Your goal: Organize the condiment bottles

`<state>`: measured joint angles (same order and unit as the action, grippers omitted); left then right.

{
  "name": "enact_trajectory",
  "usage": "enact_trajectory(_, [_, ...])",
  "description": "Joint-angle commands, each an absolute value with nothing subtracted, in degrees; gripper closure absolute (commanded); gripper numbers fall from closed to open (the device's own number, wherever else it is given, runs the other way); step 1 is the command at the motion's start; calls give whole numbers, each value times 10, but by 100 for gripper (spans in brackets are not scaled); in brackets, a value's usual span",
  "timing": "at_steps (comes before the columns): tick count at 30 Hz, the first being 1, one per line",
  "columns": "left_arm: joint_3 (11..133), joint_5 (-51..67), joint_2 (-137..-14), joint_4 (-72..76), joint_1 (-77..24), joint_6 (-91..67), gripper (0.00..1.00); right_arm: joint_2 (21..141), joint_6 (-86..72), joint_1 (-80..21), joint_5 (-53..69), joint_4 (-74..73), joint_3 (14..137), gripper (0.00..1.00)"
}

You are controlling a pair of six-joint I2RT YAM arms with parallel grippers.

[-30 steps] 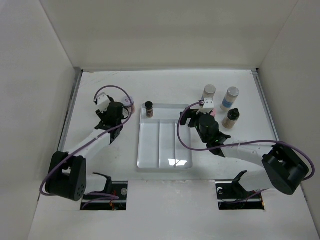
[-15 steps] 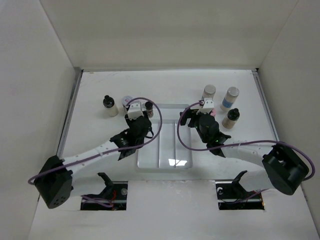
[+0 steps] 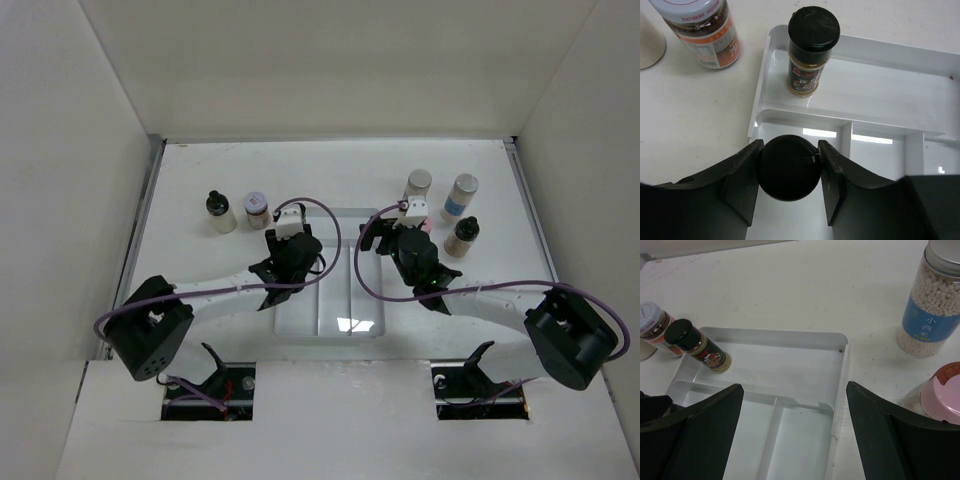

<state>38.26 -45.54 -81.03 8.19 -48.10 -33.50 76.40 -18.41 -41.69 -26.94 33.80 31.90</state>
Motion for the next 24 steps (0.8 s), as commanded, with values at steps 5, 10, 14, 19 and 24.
enact_trajectory(5, [381,-475,-784,113,-490,-331,29,751,-187,-422,-265,358,335,9])
enact_trajectory(10, [390,-489,-730,82,-487,-326,20,751,-189,-422,-265,359,334,8])
enact_trajectory(14, [407,-504,-671,61,-462,-310,20,749,-189,-422,-265,360,333,7])
enact_trajectory(19, [446,-455,-663,45,-342,-309,20,751,-186,-422,-265,357,336,7])
enact_trajectory(24, [510,-406,-758,27,-214,-313,20,754,-186,-422,-265,356,337,6])
